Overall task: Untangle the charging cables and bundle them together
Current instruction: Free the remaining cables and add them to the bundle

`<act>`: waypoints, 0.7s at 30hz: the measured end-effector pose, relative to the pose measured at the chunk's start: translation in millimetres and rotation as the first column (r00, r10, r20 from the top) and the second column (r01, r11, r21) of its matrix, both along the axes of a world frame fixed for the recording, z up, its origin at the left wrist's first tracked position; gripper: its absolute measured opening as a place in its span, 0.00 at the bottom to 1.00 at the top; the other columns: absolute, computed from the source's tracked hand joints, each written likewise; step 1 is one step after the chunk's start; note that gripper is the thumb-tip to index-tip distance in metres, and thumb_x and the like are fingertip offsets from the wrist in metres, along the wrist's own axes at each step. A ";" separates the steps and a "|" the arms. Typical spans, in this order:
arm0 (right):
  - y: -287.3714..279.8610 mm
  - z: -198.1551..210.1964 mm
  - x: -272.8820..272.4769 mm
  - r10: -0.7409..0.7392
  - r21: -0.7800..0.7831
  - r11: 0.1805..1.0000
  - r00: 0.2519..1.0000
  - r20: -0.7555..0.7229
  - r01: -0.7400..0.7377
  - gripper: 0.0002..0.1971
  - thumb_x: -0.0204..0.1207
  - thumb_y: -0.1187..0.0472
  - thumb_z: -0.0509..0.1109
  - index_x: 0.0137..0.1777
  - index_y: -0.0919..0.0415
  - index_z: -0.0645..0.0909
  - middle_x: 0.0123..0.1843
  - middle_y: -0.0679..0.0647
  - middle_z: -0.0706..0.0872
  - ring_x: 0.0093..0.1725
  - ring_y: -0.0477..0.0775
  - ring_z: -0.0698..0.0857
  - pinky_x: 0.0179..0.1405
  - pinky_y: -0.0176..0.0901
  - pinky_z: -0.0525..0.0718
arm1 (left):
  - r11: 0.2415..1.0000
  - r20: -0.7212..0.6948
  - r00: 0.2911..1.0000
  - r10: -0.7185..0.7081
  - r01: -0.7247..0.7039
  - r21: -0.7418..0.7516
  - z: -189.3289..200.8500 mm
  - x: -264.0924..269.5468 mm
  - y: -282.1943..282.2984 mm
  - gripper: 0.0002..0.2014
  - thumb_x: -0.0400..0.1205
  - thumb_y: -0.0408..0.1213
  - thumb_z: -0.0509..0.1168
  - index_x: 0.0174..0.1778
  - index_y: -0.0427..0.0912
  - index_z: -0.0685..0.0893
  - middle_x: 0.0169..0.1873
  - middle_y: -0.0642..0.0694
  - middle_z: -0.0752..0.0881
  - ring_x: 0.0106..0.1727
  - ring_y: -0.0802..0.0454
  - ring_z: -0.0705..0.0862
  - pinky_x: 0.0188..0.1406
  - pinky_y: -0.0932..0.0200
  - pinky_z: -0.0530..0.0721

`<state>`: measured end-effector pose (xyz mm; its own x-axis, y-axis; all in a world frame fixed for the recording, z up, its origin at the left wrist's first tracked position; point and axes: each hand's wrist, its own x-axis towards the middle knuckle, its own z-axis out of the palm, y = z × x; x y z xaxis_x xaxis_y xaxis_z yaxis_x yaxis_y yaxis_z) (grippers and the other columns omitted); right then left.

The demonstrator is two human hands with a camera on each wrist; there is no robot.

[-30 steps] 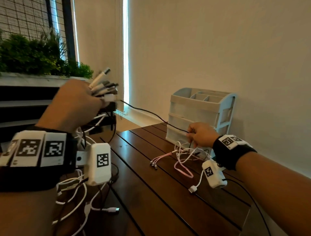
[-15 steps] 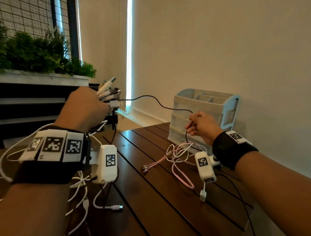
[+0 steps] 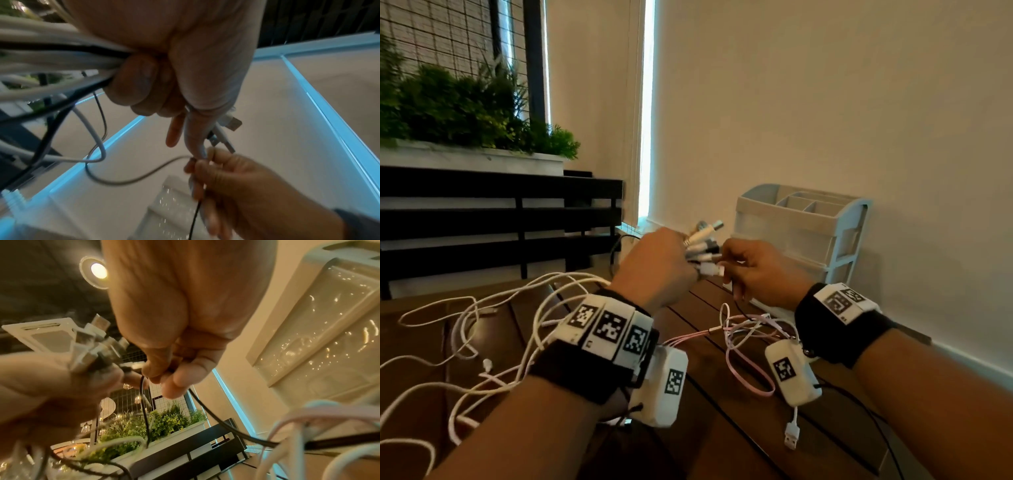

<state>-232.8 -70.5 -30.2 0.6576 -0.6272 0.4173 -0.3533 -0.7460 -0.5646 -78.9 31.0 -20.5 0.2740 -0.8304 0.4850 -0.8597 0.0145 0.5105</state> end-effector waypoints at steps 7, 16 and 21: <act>-1.6 -0.5 -17.3 0.060 0.181 0.981 0.996 0.058 -0.070 0.05 0.83 0.64 0.63 0.46 0.59 0.79 0.33 0.52 0.85 0.29 0.53 0.86 0.25 0.40 0.83 | 0.998 -0.053 0.998 -0.037 0.040 0.040 -13.2 -10.3 -12.3 0.07 0.77 0.39 0.70 0.45 0.40 0.84 0.39 0.42 0.84 0.42 0.44 0.83 0.38 0.53 0.83; -31.6 -11.6 -26.3 -0.128 0.113 0.982 0.970 -0.205 0.153 0.04 0.82 0.64 0.65 0.46 0.56 0.78 0.39 0.60 0.88 0.26 0.49 0.84 0.23 0.36 0.81 | 0.997 0.016 0.999 0.045 -0.044 -0.063 24.1 7.4 17.2 0.05 0.78 0.35 0.68 0.37 0.40 0.82 0.28 0.48 0.79 0.30 0.52 0.77 0.25 0.59 0.69; -43.2 -17.0 -32.8 -0.219 0.090 0.964 0.936 -0.277 0.252 0.04 0.81 0.63 0.67 0.45 0.56 0.80 0.41 0.60 0.90 0.27 0.49 0.85 0.25 0.37 0.80 | 0.984 -0.071 0.991 0.115 -0.123 -0.132 37.0 28.4 28.0 0.12 0.78 0.39 0.71 0.31 0.44 0.78 0.28 0.46 0.79 0.29 0.52 0.76 0.23 0.59 0.67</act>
